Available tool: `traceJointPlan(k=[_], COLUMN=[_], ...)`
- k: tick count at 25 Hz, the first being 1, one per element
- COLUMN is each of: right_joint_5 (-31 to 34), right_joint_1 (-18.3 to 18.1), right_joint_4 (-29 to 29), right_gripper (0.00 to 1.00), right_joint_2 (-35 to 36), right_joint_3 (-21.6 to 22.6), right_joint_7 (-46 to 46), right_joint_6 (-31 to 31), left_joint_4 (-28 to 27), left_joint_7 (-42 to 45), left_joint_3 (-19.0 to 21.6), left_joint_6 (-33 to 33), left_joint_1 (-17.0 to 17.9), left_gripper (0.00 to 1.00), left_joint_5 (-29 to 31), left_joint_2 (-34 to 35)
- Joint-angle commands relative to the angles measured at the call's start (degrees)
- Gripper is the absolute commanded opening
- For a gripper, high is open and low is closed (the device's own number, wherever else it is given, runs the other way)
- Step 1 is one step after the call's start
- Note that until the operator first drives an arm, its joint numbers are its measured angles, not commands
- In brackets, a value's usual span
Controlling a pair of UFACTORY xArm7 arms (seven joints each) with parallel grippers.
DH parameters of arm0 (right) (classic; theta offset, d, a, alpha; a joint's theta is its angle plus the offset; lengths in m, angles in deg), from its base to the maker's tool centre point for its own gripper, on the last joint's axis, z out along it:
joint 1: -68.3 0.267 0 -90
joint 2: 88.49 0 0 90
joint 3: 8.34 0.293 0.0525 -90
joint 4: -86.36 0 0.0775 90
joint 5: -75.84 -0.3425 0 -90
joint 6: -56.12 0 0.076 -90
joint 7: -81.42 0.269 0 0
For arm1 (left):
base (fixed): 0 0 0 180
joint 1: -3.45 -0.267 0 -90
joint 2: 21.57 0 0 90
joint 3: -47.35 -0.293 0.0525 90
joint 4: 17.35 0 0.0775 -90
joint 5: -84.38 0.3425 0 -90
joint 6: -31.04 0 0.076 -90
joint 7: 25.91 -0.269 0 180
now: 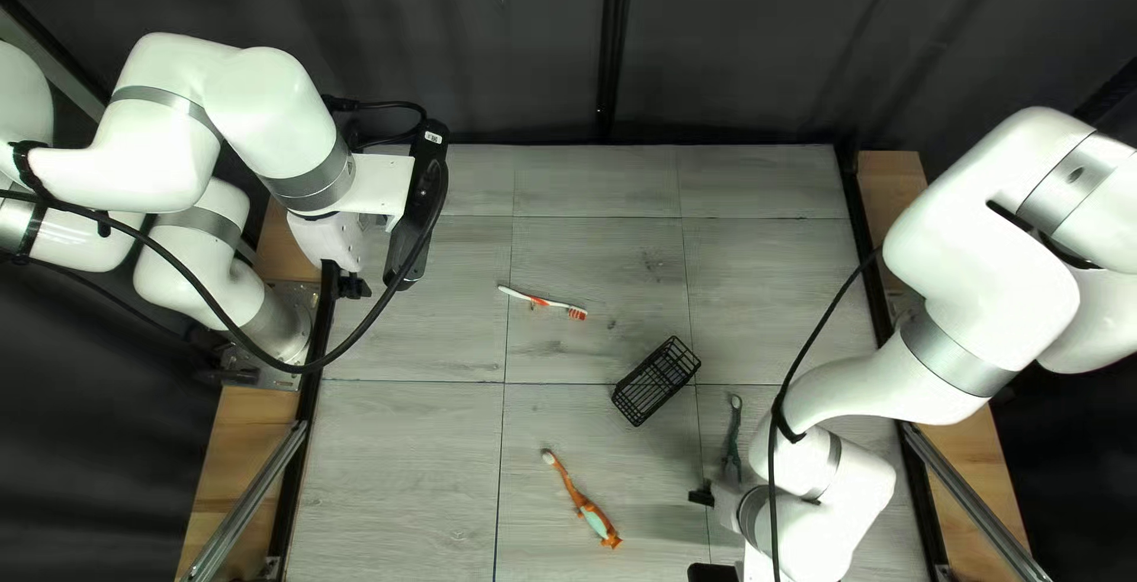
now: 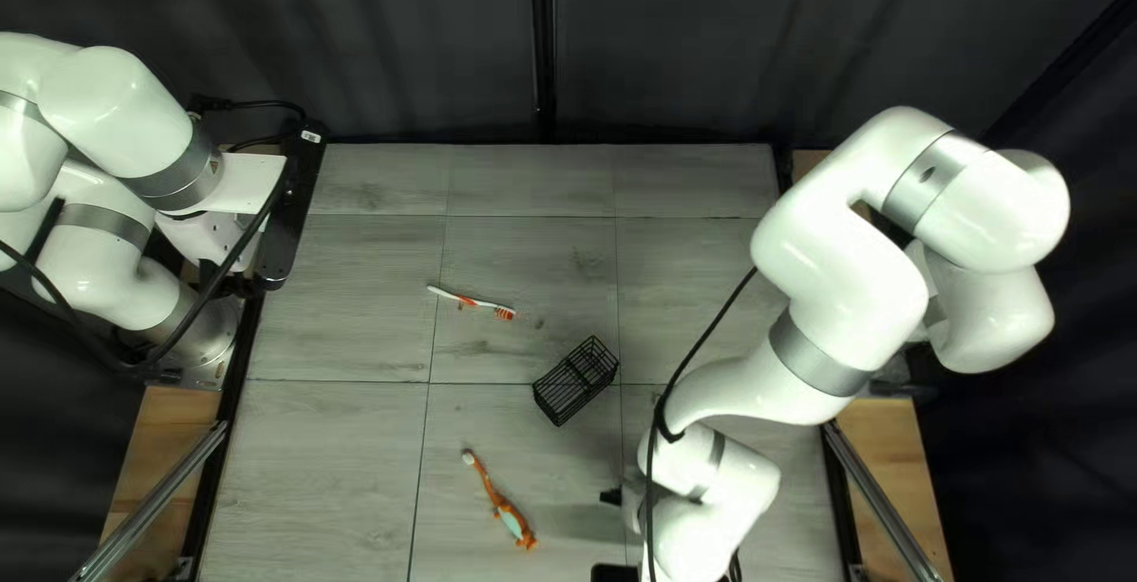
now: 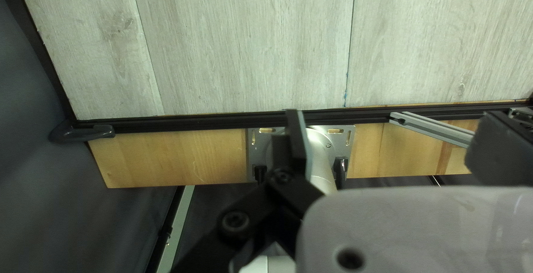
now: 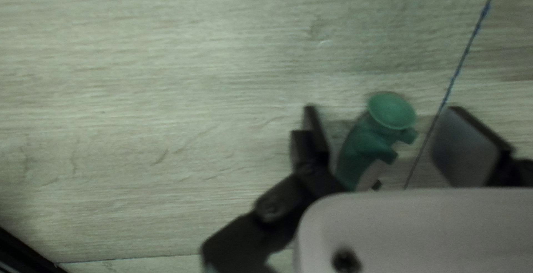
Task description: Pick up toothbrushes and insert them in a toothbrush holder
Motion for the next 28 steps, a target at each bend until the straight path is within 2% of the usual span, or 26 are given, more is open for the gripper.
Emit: traceJointPlan(k=[1, 9, 16, 21, 24, 28], right_joint_5=[0.10, 2.53, 5.01, 11.45, 17.14, 24.06], right_joint_1=[0.22, 1.99, 4.25, 4.31, 4.14, 4.15], right_joint_4=[-0.53, 0.33, -5.30, -8.09, -6.95, -3.04], right_gripper=[0.00, 0.00, 0.00, 0.00, 0.00, 0.00], right_joint_2=[-2.57, -10.61, -13.65, -13.58, -14.32, -15.75], right_joint_3=[0.81, 3.20, 5.51, 5.11, 4.69, 4.38], right_joint_7=[-1.51, -4.22, -12.35, -19.85, -22.80, -21.95], right_joint_6=[1.83, 4.87, 12.78, 15.61, 14.52, 10.99], left_joint_4=[0.00, 0.00, 0.00, 0.00, 0.00, 0.00], left_joint_7=[0.00, 0.00, 0.00, 0.00, 0.00, 0.00], left_joint_3=[0.00, 0.00, 0.00, 0.00, 0.00, 0.00], left_joint_6=[0.00, 0.00, 0.00, 0.00, 0.00, 0.00], left_joint_1=[0.00, 0.00, 0.00, 0.00, 0.00, 0.00], left_gripper=[1.00, 1.00, 1.00, 1.00, 1.00, 1.00], left_joint_5=[0.00, 0.00, 0.00, 0.00, 0.00, 0.00], left_joint_2=[0.00, 0.00, 0.00, 0.00, 0.00, 0.00])
